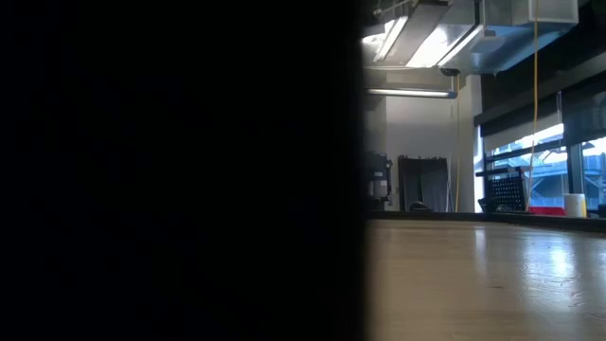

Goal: Stack baskets on shelf by color
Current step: Stack the black bin on top of the other black bin on the shelf

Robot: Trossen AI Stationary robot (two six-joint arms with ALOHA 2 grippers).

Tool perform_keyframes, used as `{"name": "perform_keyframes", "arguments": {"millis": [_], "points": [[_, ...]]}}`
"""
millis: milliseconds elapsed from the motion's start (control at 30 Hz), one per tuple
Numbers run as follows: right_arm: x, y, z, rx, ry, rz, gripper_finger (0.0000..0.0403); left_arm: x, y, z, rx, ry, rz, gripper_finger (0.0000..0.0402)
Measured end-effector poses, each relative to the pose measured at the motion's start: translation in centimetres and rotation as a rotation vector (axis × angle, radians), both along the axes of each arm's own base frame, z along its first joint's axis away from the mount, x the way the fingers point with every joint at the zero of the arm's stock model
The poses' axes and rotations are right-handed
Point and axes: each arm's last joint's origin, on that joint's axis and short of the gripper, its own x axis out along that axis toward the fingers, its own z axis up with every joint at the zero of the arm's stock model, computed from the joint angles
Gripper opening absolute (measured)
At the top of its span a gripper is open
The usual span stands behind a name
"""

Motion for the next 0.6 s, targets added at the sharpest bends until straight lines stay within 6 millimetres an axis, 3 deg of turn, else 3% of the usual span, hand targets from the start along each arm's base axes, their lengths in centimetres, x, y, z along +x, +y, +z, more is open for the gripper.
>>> {"name": "perform_keyframes", "arguments": {"millis": [367, 600], "points": [[0.9, -0.1, -1.1, 0.013, 0.035, 0.005, 0.0058, 0.1, 0.1, 0.1, 0.018, 0.015, -0.006, 0.0], [1.4, -0.5, -1.8, -0.057, 0.071, -0.086, 0.0058, 0.2, 0.1, 0.3, 0.032, 0.03, -0.029, 0.0]]}}
